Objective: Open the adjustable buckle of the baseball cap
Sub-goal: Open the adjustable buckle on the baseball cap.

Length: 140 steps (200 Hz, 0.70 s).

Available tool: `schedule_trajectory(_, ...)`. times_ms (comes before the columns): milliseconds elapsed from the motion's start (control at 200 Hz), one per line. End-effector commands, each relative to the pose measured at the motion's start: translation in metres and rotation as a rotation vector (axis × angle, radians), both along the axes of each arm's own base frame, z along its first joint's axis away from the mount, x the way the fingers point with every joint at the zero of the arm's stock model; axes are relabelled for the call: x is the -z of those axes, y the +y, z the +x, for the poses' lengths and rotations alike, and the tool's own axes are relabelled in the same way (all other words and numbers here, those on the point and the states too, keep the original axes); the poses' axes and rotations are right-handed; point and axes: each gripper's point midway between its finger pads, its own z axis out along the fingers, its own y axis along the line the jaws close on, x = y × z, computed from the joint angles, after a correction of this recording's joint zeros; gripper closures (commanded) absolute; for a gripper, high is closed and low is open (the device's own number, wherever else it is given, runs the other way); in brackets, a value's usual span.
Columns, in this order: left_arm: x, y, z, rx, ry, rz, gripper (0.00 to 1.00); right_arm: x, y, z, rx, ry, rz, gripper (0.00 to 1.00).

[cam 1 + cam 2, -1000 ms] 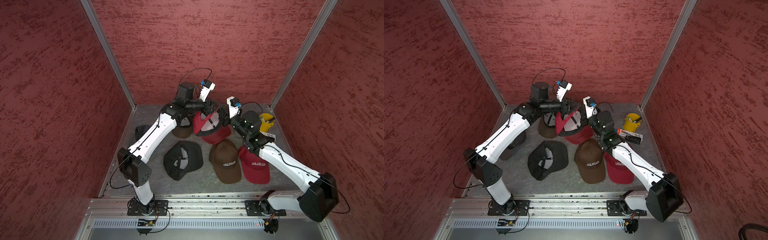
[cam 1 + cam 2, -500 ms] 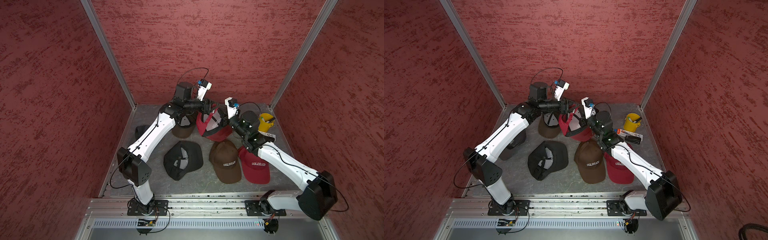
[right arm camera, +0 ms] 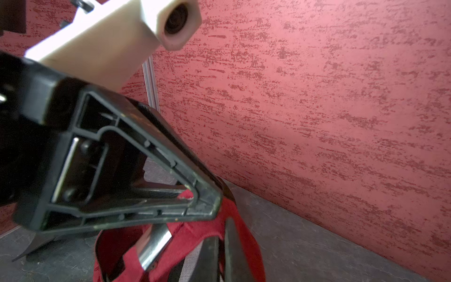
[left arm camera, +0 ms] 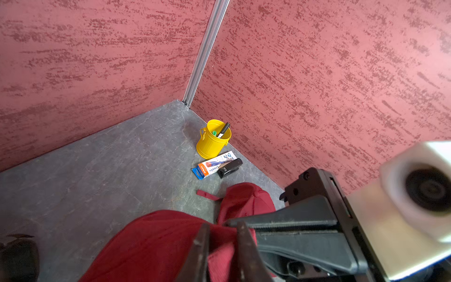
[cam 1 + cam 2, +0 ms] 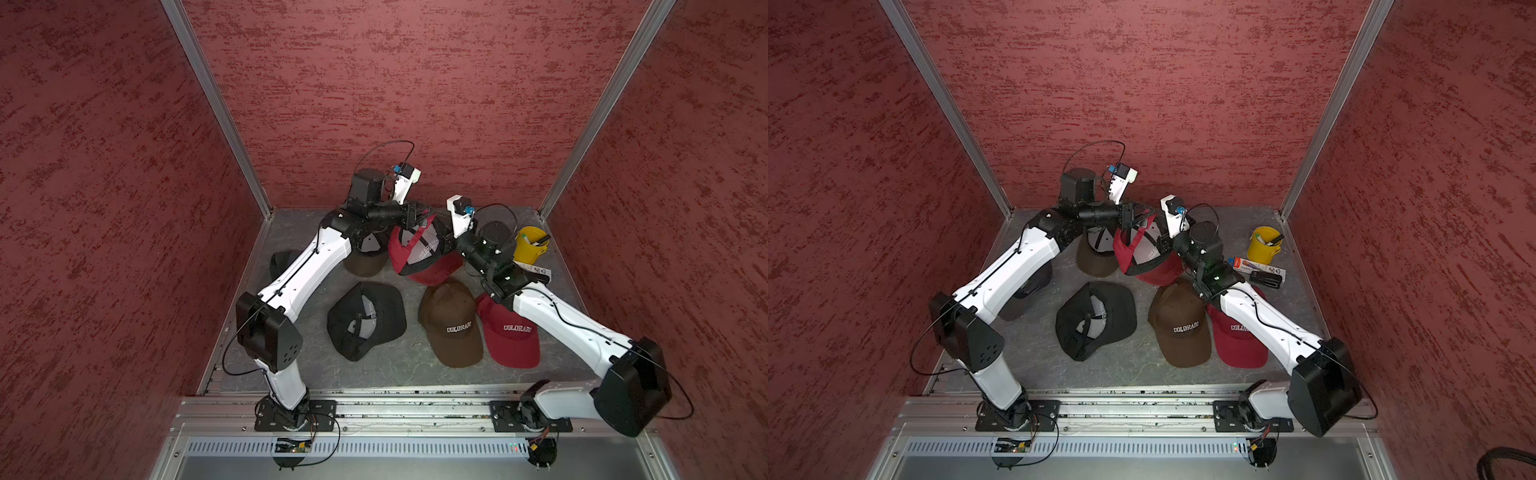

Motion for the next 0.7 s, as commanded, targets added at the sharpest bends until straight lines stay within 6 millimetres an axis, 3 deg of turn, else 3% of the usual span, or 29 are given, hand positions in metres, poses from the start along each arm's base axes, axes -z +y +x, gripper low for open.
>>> schedule_trajectory(0,-0.022,0.0,-0.011,0.051,-0.042,-0.054,0.88,-0.032,0.004,-0.001,-0.012,-0.063,0.059,1.0)
schedule_trajectory(230,-0.033,0.004,-0.017,0.062,-0.073,-0.091,0.99,-0.025,0.004,0.007,0.009,-0.026,0.059,1.0)
schedule_trajectory(696,-0.051,0.011,-0.04,0.099,-0.145,-0.134,1.0,-0.016,0.009,0.019,0.013,0.055,0.073,1.0)
